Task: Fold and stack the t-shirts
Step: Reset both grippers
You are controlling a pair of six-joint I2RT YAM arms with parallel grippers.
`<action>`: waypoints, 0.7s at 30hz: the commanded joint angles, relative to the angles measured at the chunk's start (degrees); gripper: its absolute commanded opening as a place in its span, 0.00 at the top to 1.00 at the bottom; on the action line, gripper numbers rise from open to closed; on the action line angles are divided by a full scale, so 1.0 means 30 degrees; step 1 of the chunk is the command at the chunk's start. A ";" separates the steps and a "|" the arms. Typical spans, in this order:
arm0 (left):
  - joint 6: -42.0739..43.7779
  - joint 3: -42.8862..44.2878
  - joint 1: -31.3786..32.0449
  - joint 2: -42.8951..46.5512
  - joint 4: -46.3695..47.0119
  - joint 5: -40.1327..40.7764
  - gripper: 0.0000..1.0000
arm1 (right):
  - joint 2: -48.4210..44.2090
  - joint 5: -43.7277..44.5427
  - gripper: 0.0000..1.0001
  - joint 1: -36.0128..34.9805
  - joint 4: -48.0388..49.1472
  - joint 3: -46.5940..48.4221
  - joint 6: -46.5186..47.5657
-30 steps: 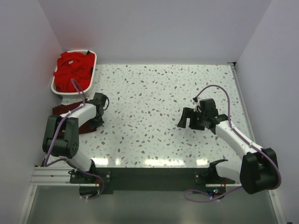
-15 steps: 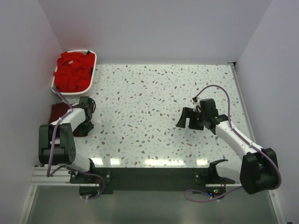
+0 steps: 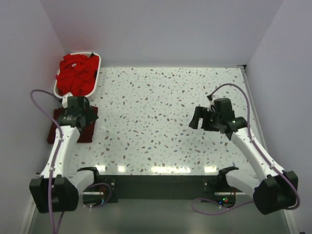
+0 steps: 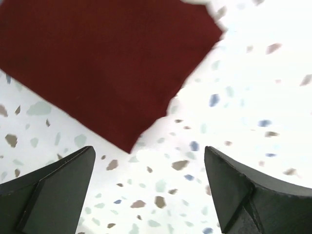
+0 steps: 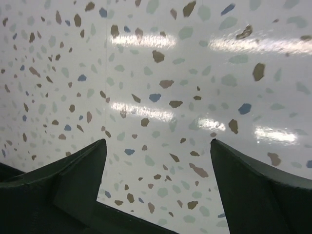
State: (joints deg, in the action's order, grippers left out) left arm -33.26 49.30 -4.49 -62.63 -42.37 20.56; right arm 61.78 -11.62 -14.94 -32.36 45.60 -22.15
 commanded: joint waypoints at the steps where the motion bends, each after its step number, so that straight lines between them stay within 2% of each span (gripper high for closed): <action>1: 0.0713 0.2077 -0.0085 0.2385 -0.1078 -0.2044 0.00 | -0.1869 0.3509 0.09 0.0087 -0.2568 0.2958 0.0587; 6: 0.1736 0.5235 -0.0085 0.6252 -0.2281 -0.3073 0.00 | -0.4416 0.6476 0.01 0.0058 -0.4974 0.5652 0.0587; 7: 0.1681 0.6001 0.0089 0.6577 -0.3327 -0.2638 0.00 | -0.5523 0.6915 0.01 0.0087 -0.5178 0.5890 0.0645; 9: 0.1215 0.6972 0.1229 0.7339 -0.4096 -0.0123 0.00 | -0.6642 0.8233 0.01 0.0087 -0.5647 0.6475 0.0821; 13: 0.0862 0.8378 0.2696 0.9009 -0.5238 0.2312 0.00 | -0.9601 0.9643 0.01 0.0087 -0.5621 0.6567 0.1376; 17: 0.0188 0.8499 0.3429 1.0444 -0.6179 0.4861 0.00 | -1.2967 0.9819 0.01 0.0087 -0.4538 0.5689 0.2548; 21: -0.0368 0.7391 0.3636 1.0974 -0.6268 0.6095 0.00 | -1.4378 1.0230 0.01 0.0058 -0.4068 0.4928 0.2813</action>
State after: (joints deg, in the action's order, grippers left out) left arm -32.16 73.93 5.80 -29.85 -58.39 32.60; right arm 19.59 16.32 -14.94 -45.82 62.52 -16.32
